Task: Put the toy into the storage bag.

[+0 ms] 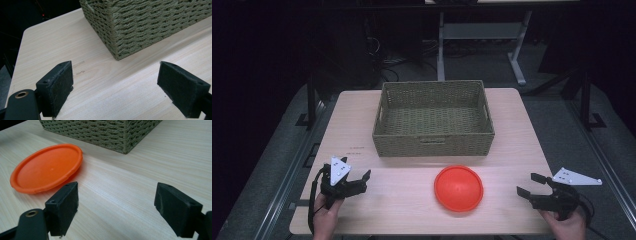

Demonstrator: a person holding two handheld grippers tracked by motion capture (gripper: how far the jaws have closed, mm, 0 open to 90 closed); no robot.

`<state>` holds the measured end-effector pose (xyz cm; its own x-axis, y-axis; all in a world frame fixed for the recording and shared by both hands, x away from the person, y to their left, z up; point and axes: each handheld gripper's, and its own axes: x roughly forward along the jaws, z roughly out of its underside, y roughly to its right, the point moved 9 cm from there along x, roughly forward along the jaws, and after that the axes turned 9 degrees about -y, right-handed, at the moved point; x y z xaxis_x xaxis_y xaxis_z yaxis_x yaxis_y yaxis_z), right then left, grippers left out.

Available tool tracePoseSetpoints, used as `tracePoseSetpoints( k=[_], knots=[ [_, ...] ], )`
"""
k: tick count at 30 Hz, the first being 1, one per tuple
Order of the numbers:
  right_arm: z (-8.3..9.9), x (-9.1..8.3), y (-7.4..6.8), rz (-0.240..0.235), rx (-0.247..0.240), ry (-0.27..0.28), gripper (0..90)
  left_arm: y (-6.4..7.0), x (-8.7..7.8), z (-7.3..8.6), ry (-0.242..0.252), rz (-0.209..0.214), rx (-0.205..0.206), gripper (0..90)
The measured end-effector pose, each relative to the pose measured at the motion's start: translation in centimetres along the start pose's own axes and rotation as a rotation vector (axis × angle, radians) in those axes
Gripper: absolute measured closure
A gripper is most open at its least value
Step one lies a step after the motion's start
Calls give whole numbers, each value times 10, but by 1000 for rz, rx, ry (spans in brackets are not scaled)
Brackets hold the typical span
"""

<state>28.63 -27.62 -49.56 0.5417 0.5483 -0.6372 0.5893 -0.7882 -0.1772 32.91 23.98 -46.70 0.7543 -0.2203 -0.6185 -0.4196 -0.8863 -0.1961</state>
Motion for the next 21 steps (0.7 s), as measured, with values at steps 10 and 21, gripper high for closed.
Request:
tracePoseSetpoints(
  k=[10,21],
  knots=[
    [-9,8,-8,-22,-21,-24,188,1,-1,1,6,19,1,128],
    [-27,24,-23,-63,-63,-73,173,-1,-5,4,6,9,-2,128]
  ],
)
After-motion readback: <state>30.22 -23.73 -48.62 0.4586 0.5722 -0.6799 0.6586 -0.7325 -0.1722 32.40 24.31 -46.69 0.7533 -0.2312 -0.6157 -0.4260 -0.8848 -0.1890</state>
